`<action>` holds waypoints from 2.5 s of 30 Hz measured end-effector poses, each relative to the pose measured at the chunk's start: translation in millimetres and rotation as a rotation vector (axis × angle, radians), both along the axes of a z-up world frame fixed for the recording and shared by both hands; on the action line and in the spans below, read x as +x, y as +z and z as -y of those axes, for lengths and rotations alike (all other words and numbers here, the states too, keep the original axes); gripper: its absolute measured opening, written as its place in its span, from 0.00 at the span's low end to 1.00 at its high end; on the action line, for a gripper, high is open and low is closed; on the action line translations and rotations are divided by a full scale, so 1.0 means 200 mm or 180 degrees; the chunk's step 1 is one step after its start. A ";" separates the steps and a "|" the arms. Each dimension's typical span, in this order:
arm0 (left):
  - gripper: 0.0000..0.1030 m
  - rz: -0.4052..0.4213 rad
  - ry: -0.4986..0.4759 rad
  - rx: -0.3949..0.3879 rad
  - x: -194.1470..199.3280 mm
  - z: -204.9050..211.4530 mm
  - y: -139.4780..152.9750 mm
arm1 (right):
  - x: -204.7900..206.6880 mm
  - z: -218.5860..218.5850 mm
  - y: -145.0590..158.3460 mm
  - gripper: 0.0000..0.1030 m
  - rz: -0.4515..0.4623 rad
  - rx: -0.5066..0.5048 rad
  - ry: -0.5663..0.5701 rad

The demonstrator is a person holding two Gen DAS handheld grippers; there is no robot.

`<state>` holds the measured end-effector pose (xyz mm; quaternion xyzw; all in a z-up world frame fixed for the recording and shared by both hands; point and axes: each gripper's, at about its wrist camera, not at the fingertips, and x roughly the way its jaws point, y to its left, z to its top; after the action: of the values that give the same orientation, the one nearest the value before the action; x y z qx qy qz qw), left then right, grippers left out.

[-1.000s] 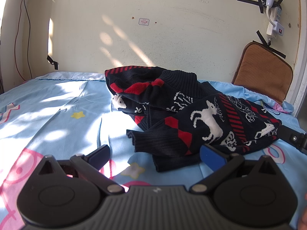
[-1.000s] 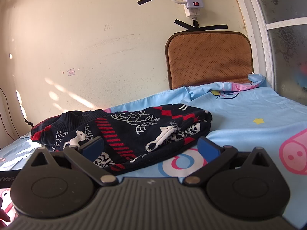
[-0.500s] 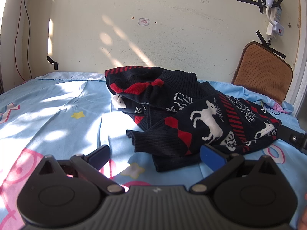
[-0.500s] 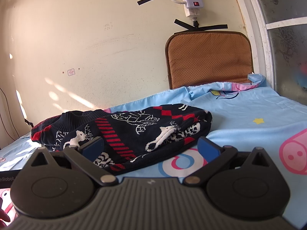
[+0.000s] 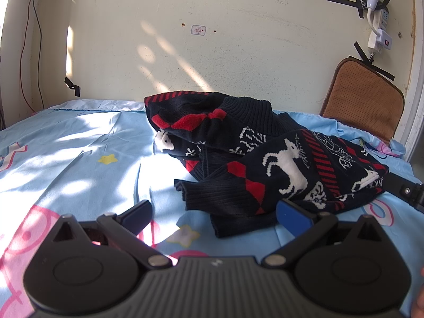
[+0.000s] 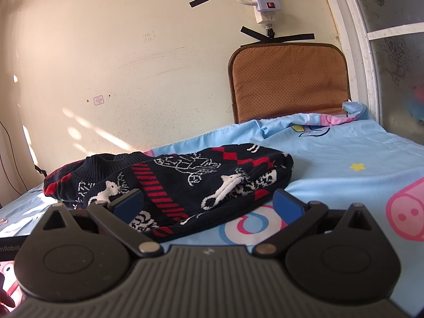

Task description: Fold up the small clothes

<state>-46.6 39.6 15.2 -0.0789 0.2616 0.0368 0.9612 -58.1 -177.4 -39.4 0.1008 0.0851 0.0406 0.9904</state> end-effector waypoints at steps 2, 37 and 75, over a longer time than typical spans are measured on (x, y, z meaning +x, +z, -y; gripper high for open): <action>1.00 0.0000 0.0000 0.0000 0.00 0.00 0.00 | 0.00 0.00 0.00 1.00 0.0000 0.0000 0.0001; 1.00 0.0000 0.0000 -0.0002 0.00 0.00 0.00 | 0.00 0.00 0.00 1.00 0.0000 0.0005 0.0002; 1.00 0.0149 0.0074 -0.0012 -0.02 0.01 0.01 | -0.01 0.01 0.00 1.00 0.0015 0.0035 0.0023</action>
<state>-51.3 37.4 16.7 -0.0845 0.2383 0.0456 0.9664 -60.9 -180.0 -38.9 0.1058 0.0829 0.0449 0.9899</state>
